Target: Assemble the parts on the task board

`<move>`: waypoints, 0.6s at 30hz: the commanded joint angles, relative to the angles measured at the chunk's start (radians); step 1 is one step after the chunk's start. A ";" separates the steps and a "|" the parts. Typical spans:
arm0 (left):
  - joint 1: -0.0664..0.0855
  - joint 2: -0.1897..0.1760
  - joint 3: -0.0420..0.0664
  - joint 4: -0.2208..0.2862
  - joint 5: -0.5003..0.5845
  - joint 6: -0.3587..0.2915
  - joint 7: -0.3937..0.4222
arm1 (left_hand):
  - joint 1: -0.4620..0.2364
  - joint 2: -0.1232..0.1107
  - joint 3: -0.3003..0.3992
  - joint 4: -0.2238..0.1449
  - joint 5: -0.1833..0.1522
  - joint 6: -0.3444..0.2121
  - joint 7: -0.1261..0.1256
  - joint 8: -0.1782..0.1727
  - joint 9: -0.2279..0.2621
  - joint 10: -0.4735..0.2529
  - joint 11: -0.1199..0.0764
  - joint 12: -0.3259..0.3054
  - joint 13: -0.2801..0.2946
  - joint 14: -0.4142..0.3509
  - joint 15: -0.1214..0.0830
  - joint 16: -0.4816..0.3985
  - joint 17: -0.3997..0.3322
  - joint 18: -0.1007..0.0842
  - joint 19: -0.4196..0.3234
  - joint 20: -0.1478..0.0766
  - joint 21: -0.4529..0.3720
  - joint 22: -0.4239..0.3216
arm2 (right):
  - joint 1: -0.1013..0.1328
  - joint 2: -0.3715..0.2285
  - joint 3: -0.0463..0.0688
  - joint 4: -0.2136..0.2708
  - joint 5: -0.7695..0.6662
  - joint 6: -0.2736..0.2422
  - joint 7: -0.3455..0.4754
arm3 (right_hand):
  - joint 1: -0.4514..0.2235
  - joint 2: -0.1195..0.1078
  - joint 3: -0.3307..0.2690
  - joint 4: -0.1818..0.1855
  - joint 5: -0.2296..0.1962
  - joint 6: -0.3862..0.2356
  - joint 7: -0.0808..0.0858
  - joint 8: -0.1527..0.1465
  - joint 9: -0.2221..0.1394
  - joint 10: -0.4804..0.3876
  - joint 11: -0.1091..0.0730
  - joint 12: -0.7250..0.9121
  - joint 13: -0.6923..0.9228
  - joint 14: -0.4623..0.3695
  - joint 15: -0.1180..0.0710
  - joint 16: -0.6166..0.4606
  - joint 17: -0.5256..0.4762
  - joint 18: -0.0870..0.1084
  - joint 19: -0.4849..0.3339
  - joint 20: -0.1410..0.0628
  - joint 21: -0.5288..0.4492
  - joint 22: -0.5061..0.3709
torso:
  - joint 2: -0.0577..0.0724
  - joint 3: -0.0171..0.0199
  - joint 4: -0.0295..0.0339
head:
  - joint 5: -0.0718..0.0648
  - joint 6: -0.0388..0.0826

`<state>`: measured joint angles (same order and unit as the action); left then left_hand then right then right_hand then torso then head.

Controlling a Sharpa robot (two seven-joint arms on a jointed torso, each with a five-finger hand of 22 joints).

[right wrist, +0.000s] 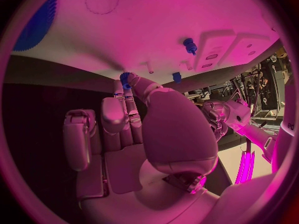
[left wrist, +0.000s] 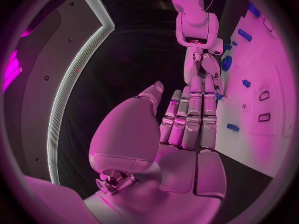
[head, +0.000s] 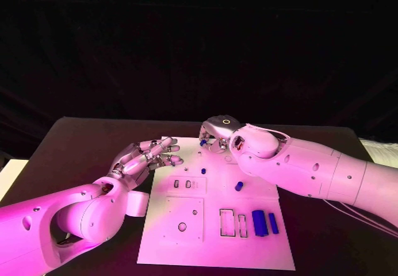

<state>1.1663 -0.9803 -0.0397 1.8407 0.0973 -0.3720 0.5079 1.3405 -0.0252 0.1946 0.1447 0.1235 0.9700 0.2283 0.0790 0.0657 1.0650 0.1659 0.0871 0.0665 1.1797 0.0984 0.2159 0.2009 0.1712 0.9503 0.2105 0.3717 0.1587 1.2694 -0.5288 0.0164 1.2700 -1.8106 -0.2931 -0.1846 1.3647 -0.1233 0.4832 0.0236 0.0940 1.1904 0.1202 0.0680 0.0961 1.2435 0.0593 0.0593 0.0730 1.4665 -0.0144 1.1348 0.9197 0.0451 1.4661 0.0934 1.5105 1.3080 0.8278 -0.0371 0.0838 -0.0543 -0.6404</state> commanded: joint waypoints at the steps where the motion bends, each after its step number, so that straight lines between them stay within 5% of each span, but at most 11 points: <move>1: 0.001 0.003 0.001 0.001 0.001 0.019 0.006 | -0.001 0.004 0.000 -0.005 0.001 -0.003 0.001 -0.006 -0.001 -0.009 0.001 -0.005 -0.001 -0.003 0.006 -0.004 0.002 0.010 -0.007 0.002 -0.005 -0.002 | 0.000 0.003 0.000 -0.005 -0.018 0.009 0.007 | -0.008 -0.004 0.004 0.002 0.000 0.007 -0.001 0.002 0.001 0.004 0.002 0.003 0.000 0.016 -0.005 0.007 0.001 -0.014 0.018 -0.003 0.005 0.131 | 0.002 -0.0006 0.0003 | 0.000 -0.002; 11: 0.001 0.004 0.001 -0.001 0.001 0.019 0.005 | -0.001 0.004 0.000 -0.005 0.001 -0.003 0.001 -0.006 -0.001 -0.009 0.001 -0.005 -0.001 -0.003 0.006 -0.004 0.002 0.010 -0.007 0.002 -0.005 -0.002 | 0.001 0.007 0.000 -0.013 -0.018 0.030 0.000 | -0.022 -0.021 0.001 0.009 -0.011 -0.007 0.003 -0.005 -0.002 -0.012 0.006 0.000 -0.004 0.010 -0.001 -0.007 -0.020 -0.011 0.008 -0.001 -0.001 0.118 | 0.000 -0.0003 -0.0008 | 0.002 -0.004; 14: 0.001 0.004 0.001 -0.001 0.001 0.019 0.005 | -0.001 0.004 0.000 -0.005 0.001 -0.003 0.001 -0.006 -0.001 -0.009 0.001 -0.005 -0.001 -0.003 0.006 -0.004 0.002 0.010 -0.007 0.002 -0.005 -0.002 | 0.001 0.006 -0.001 -0.014 -0.019 0.007 -0.004 | -0.050 -0.069 -0.020 0.023 -0.029 -0.124 0.023 -0.006 -0.030 -0.093 0.029 -0.001 -0.011 -0.015 0.017 -0.074 -0.110 0.008 -0.049 0.012 -0.040 0.035 | 0.001 -0.0002 -0.0014 | 0.001 -0.002; 16: 0.001 0.003 0.001 0.000 0.001 0.018 0.005 | -0.001 0.004 0.000 -0.005 0.001 -0.003 0.001 -0.006 -0.001 -0.009 0.001 -0.005 -0.001 -0.003 0.006 -0.004 0.002 0.010 -0.007 0.002 -0.005 -0.002 | 0.002 0.004 -0.001 -0.014 -0.020 -0.009 -0.006 | -0.050 -0.080 -0.057 0.030 -0.025 -0.167 0.031 -0.007 -0.031 -0.149 0.037 0.001 -0.009 -0.024 0.026 -0.108 -0.154 0.019 -0.083 0.020 -0.066 -0.013 | 0.001 -0.0002 -0.0016 | 0.001 -0.002; 18: 0.001 0.002 0.001 0.000 0.001 0.018 0.004 | -0.001 0.004 0.000 -0.005 0.001 -0.003 0.001 -0.006 -0.001 -0.009 0.001 -0.005 -0.001 -0.003 0.006 -0.004 0.002 0.010 -0.007 0.002 -0.005 -0.002 | 0.002 0.002 -0.001 -0.012 -0.020 -0.020 -0.008 | -0.042 -0.078 -0.092 0.037 -0.023 -0.196 0.020 -0.007 -0.031 -0.166 0.039 0.004 -0.007 -0.026 0.028 -0.126 -0.176 0.023 -0.094 0.023 -0.077 -0.031 | 0.001 0.0003 -0.0020 | 0.000 -0.002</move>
<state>1.1663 -0.9787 -0.0397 1.8383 0.0975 -0.3720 0.5073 1.3405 -0.0252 0.1946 0.1447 0.1235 0.9700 0.2283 0.0791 0.0657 1.0650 0.1659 0.0871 0.0665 1.1797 0.0984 0.2159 0.2009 0.1712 0.9503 0.2105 0.3717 0.1578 1.2705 -0.5256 0.0159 1.2565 -1.8135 -0.2905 -0.1845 1.3188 -0.1976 0.4014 0.0588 0.0690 1.0041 0.1446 0.0651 0.0655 1.0841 0.0967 0.0609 0.0641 1.4413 0.0108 1.0149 0.7514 0.0614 1.3782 0.1165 1.4370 1.2819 0.8287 -0.0374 0.0826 -0.0533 -0.6426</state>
